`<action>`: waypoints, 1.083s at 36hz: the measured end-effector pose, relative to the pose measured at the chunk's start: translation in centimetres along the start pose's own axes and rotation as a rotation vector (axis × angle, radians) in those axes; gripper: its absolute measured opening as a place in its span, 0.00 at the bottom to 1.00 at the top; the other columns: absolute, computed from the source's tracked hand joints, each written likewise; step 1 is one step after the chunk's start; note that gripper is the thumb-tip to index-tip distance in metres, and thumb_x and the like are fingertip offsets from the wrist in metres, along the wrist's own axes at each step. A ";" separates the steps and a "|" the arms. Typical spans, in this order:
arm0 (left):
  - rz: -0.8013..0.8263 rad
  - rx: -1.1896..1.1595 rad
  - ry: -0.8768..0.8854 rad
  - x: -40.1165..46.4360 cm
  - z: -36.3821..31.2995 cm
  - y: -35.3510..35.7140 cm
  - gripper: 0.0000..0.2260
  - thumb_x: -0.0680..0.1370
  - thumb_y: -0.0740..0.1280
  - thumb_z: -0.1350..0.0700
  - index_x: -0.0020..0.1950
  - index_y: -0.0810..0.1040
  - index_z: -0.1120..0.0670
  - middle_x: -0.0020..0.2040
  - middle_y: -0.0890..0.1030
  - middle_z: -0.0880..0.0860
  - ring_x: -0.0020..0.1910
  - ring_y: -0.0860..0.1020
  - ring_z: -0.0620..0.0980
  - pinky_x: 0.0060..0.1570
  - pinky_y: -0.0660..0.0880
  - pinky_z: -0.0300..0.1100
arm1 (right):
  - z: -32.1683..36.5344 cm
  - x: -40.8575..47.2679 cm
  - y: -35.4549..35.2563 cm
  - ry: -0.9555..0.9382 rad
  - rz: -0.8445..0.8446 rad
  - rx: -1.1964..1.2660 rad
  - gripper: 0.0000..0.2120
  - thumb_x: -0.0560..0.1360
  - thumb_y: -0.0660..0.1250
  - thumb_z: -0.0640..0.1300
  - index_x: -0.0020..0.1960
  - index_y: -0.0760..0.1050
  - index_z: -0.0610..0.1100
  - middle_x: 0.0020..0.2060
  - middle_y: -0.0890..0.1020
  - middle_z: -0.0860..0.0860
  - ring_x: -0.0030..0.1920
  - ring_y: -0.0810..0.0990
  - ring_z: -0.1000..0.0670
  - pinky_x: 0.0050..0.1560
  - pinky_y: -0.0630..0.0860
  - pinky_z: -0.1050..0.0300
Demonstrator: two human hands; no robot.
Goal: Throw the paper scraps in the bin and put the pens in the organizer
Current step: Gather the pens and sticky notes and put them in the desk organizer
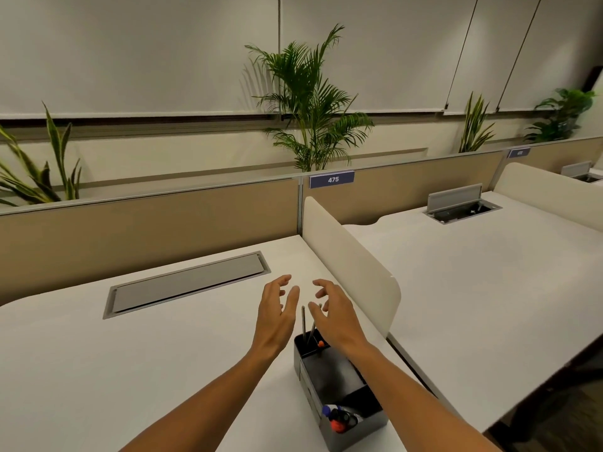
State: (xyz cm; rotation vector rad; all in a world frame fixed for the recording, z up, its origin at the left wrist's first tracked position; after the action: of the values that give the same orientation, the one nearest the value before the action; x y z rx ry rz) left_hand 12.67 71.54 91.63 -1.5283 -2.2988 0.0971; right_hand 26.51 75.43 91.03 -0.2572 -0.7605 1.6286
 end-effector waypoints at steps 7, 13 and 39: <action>-0.004 0.018 -0.048 -1.4 0.3 -3.3 0.20 0.82 0.58 0.44 0.72 0.69 0.50 0.71 0.72 0.51 0.66 0.72 0.48 0.61 0.69 0.41 | 1.4 -1.0 0.7 -0.032 0.010 -0.002 0.21 0.79 0.67 0.50 0.70 0.67 0.53 0.60 0.76 0.53 0.53 0.77 0.54 0.52 0.77 0.64; -0.038 0.049 -0.065 -4.5 -0.3 -6.1 0.19 0.83 0.57 0.47 0.71 0.69 0.51 0.71 0.73 0.52 0.62 0.70 0.43 0.59 0.68 0.39 | 3.2 -3.4 0.7 -0.098 0.018 0.013 0.22 0.79 0.67 0.49 0.71 0.67 0.52 0.62 0.75 0.52 0.59 0.74 0.53 0.60 0.77 0.54; -0.408 -0.084 -0.444 -38.2 -2.9 -14.6 0.20 0.83 0.52 0.42 0.66 0.73 0.52 0.60 0.80 0.50 0.55 0.81 0.49 0.50 0.80 0.40 | 7.6 -30.5 3.8 -0.407 0.460 0.269 0.18 0.79 0.68 0.46 0.67 0.72 0.48 0.58 0.79 0.51 0.52 0.79 0.54 0.52 0.78 0.63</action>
State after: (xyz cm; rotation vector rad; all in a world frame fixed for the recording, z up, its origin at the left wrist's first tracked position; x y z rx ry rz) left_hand 13.85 30.76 87.84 -1.1245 -2.9530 0.2540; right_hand 25.84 44.05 86.93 0.1086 -0.8113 2.2375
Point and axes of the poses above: each hand's wrist, its own x-axis towards the middle knuckle, its own y-axis out of the palm, z = x × y, the point moved 1 cm from there along x, towards the middle knuckle
